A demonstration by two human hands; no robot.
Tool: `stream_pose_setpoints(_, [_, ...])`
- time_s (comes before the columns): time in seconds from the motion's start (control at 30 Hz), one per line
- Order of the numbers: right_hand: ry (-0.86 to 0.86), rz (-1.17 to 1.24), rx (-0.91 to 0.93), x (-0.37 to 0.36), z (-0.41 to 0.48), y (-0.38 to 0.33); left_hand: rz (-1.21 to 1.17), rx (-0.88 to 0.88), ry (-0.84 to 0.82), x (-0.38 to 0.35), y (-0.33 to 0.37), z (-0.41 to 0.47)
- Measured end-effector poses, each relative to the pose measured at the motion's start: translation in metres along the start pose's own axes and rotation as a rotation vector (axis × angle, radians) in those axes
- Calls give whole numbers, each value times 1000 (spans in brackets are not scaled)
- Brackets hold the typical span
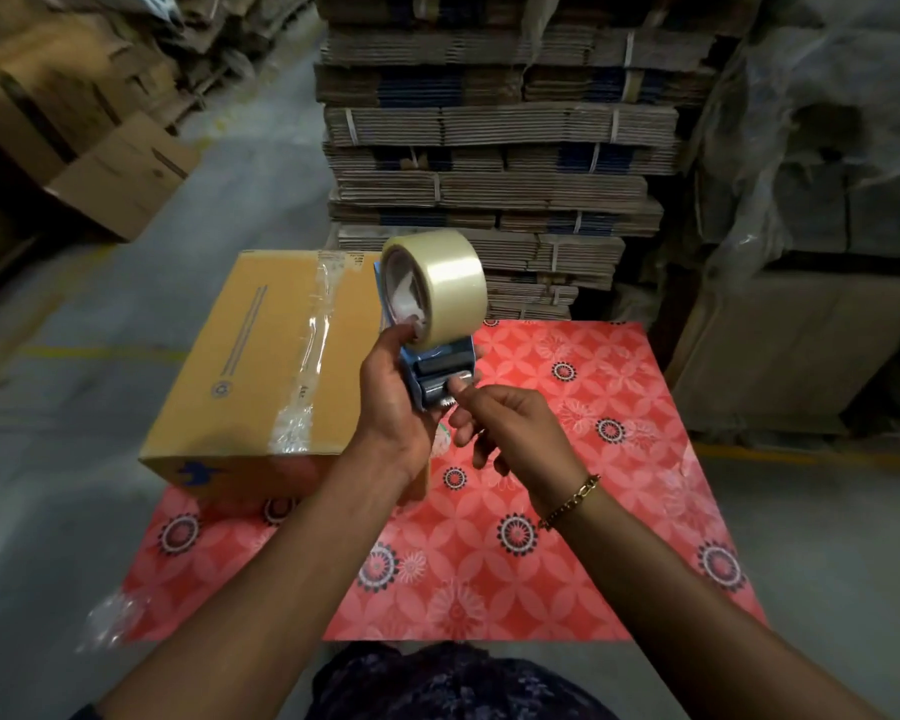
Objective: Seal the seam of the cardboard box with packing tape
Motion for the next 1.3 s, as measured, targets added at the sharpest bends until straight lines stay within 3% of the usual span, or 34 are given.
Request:
stream_pose_setpoints(0.13, [25, 0, -35, 2, 2, 3, 16, -58, 30, 1, 4, 4])
stream_pose_setpoints(0.5, [-24, 294, -128, -3, 9, 6, 50, -65, 4, 1, 4, 22])
stream_pose_setpoints(0.83, [30, 247, -153, -21, 15, 19, -1, 120, 38, 18, -10, 55])
stream_pose_setpoints(1.1, [29, 213, -217, -30, 5, 43, -48, 156, 81, 50, -20, 77])
stream_pose_setpoints(1.3, [15, 179, -333, -41, 6, 78, 176, 279, 103, 92, -40, 96])
Point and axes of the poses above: each hand's wrist, its own z-axis towards the middle knuckle, its own x-axis out of the back of the hand, y = z × x, the point moved 8 cm from there along z, towards the middle knuckle, and after that the axes turned 2 degrees about y, right-handed, at the moved point
